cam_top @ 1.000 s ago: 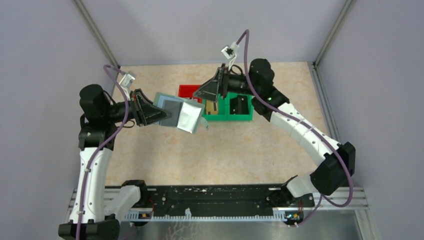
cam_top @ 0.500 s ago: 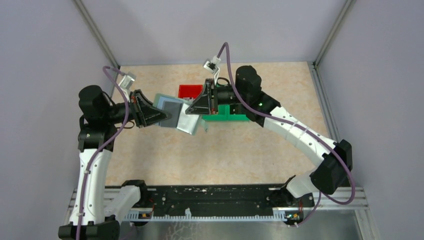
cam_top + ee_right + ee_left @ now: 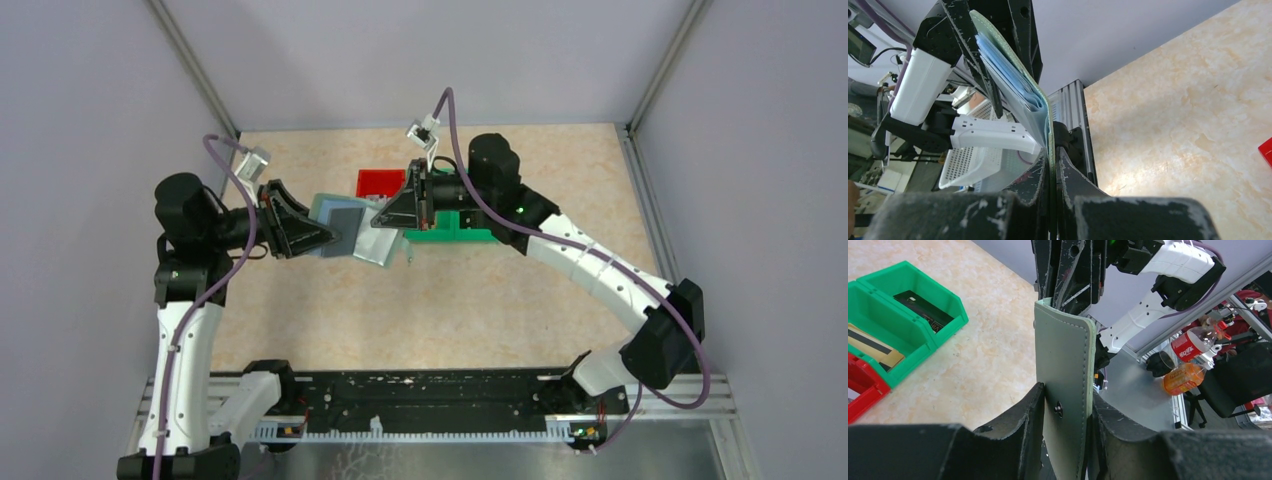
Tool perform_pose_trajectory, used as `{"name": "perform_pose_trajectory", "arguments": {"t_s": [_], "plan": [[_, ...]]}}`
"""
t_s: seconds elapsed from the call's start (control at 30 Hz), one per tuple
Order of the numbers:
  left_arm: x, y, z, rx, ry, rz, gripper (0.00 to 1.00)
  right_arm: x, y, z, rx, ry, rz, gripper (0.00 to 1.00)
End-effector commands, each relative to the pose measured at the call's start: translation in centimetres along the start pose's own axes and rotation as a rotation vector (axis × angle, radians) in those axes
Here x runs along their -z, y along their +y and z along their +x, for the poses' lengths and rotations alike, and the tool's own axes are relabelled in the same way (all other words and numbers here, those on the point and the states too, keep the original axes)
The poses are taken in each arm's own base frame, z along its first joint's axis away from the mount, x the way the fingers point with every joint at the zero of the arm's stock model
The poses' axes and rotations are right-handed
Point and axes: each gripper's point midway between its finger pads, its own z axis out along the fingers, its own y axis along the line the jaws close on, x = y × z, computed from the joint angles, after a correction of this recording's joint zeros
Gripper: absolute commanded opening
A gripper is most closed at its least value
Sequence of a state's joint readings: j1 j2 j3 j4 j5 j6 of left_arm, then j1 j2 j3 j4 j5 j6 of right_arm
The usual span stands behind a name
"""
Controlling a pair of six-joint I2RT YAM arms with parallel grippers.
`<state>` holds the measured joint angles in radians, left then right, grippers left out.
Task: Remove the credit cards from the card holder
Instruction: Remove the credit card from the card holder.
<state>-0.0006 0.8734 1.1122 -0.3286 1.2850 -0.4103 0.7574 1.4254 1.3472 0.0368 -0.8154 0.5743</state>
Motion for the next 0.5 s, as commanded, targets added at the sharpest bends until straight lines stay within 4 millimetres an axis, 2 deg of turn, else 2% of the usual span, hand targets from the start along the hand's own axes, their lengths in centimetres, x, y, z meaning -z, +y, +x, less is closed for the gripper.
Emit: {"name": "perform_pose_trajectory", "arguments": {"t_s": [0.0,0.27,0.47], "plan": [[0.2,-1.7,-0.2,-0.067,0.006,0.052,0.38,0.4,1.3,-1.7,0.053,-0.060,-0.029,0.00],[0.3,-2.3,-0.1,-0.081,0.020,0.084,0.38,1.8,1.1,-1.5,0.054,-0.067,-0.039,0.00],[0.3,-2.1,-0.2,-0.079,0.015,0.075,0.38,2.0,1.3,-1.2,0.049,-0.059,-0.058,0.00]]}}
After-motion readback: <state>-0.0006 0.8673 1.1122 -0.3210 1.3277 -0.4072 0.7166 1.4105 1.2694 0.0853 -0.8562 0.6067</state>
